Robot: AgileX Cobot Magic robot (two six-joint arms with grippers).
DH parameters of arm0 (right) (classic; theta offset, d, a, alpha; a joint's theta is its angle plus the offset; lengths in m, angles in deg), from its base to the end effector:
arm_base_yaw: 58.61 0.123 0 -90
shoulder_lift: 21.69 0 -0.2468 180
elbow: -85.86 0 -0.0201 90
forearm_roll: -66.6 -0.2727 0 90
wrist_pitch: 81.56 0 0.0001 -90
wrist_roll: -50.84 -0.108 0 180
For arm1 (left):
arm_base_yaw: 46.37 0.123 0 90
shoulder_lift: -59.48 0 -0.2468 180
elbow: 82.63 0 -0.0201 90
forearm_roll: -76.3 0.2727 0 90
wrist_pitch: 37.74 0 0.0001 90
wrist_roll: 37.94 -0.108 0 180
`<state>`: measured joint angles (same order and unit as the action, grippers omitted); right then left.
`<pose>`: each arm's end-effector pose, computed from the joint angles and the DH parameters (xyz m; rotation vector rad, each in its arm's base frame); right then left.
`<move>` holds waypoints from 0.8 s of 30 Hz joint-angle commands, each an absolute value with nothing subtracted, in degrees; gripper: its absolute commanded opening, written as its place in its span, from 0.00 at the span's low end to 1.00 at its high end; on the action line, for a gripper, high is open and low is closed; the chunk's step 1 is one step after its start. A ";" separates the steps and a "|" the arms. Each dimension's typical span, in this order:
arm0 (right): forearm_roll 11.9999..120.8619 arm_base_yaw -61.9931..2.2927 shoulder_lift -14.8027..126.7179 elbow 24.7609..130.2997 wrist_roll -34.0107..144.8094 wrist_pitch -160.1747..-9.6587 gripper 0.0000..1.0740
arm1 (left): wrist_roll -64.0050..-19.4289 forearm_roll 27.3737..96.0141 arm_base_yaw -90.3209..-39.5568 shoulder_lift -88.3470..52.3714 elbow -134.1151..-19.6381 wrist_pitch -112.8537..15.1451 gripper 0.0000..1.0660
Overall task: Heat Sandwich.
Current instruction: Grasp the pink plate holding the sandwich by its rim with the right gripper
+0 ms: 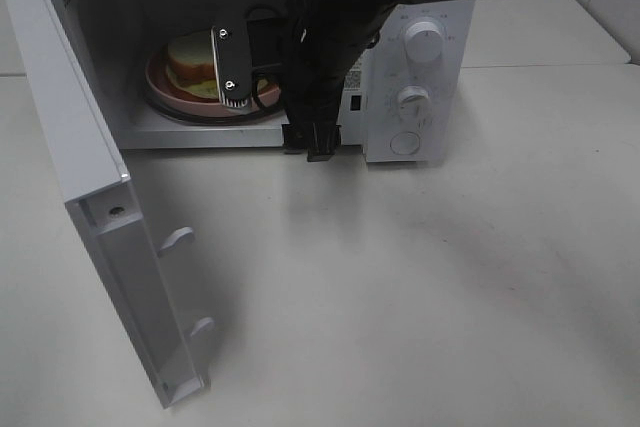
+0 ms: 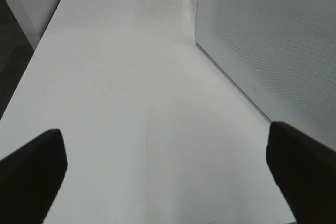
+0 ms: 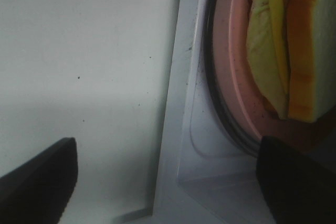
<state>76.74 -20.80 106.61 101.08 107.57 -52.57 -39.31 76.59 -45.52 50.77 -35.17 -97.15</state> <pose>0.3836 0.2860 0.1438 -1.9352 1.5747 -0.3117 0.0687 0.0015 0.2822 0.0090 2.0174 0.0307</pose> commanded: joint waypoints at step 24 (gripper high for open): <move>76.86 -20.57 125.46 126.40 104.42 -47.99 0.76 | -39.25 76.30 -45.52 51.97 -34.94 -96.70 0.92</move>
<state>76.97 -20.80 125.17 125.77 104.65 -48.56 -39.31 76.59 -45.52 50.77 -35.17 -97.15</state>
